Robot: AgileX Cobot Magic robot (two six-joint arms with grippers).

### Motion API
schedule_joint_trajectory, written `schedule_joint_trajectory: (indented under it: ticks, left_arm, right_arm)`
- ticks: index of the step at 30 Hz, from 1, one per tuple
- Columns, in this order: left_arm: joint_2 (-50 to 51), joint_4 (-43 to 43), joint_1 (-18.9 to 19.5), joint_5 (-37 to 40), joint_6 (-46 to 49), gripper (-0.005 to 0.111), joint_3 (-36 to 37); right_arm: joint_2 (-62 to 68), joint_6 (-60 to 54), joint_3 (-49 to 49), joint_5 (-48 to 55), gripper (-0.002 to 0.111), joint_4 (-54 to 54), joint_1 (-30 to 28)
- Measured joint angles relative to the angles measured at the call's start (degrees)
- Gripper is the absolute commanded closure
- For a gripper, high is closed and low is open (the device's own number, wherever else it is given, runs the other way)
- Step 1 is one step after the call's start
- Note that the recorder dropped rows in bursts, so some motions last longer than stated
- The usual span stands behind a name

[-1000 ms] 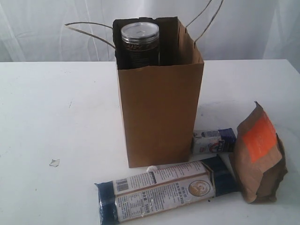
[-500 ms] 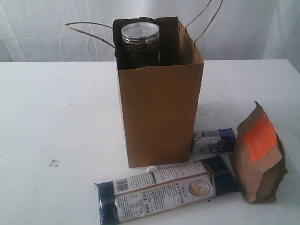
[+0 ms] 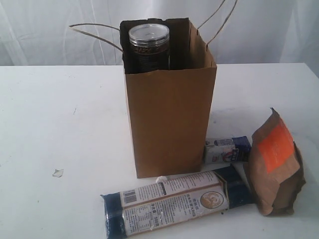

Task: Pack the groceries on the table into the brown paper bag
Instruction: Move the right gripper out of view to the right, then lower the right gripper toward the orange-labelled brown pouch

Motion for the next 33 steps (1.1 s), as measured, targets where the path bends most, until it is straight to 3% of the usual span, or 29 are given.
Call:
schedule_joint_trajectory:
  ticks: [7, 13, 22, 33]
  left_arm:
    - [0.0, 0.0, 0.0, 0.0, 0.0, 0.107, 0.0]
    - [0.0, 0.0, 0.0, 0.0, 0.0, 0.107, 0.0]
    - [0.0, 0.0, 0.0, 0.0, 0.0, 0.107, 0.0]
    - [0.0, 0.0, 0.0, 0.0, 0.0, 0.107, 0.0]
  right_arm:
    - [-4.2, 0.6, 0.4, 5.5, 0.027, -1.1, 0.0]
    - [-10.5, 0.7, 8.8, 6.2, 0.027, -3.3, 0.0]
    - [-3.5, -36.7, 26.0, 6.2, 0.027, 10.9, 0.0]
    - [15.1, -62.1, 26.7, -5.3, 0.027, 18.9, -0.8]
